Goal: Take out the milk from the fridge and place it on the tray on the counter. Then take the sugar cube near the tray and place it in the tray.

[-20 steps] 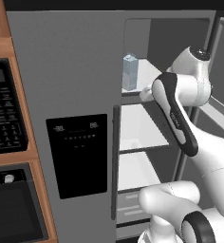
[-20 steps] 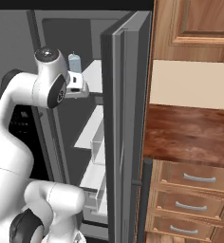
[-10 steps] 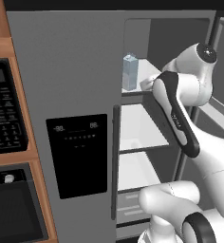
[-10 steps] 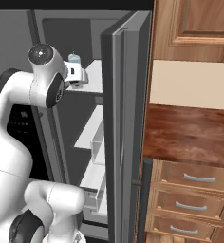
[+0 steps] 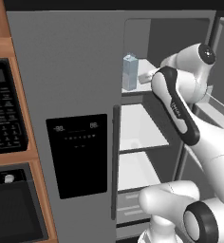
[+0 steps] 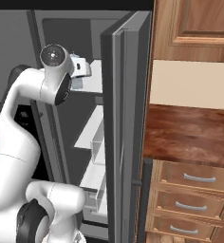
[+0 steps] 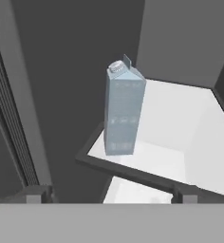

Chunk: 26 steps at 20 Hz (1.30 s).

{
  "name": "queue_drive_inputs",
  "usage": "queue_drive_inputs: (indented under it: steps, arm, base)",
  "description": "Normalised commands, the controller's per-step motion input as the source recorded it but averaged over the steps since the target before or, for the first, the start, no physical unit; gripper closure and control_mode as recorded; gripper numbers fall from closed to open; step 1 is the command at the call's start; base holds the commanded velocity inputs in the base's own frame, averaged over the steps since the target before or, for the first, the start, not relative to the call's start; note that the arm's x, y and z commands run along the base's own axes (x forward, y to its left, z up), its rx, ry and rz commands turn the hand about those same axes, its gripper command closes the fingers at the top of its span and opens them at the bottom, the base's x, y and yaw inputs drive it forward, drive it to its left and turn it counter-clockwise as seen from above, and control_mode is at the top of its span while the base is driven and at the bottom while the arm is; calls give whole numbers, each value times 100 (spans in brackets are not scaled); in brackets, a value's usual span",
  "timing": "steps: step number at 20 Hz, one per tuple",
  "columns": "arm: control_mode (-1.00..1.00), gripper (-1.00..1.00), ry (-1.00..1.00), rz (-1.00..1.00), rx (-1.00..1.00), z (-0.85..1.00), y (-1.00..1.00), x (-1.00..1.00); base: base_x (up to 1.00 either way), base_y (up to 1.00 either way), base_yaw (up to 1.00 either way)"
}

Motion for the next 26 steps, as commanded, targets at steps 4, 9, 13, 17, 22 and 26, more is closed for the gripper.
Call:
queue_drive_inputs:
  steps: [4, 9, 13, 17, 22, 26]
  arm:
    - [-100, -100, 0, 1, 0, 1, 0, 42]
    - [-100, -100, 0, 0, 0, 0, 11, 45]
    - [-100, -100, 0, 0, 0, 0, 16, 40]
    - [-100, -100, 0, 1, 0, 2, 0, 52]
    - [-100, -100, 0, 3, 2, 0, 0, 48]
    - [-100, -100, 0, 7, 3, 0, 0, 34]
  base:
    - [0, 0, 0]
    - [0, 0, 0]
    - [0, 0, 0]
    - [0, 0, 0]
    - [0, 0, 0]
    - [0, 0, 0]
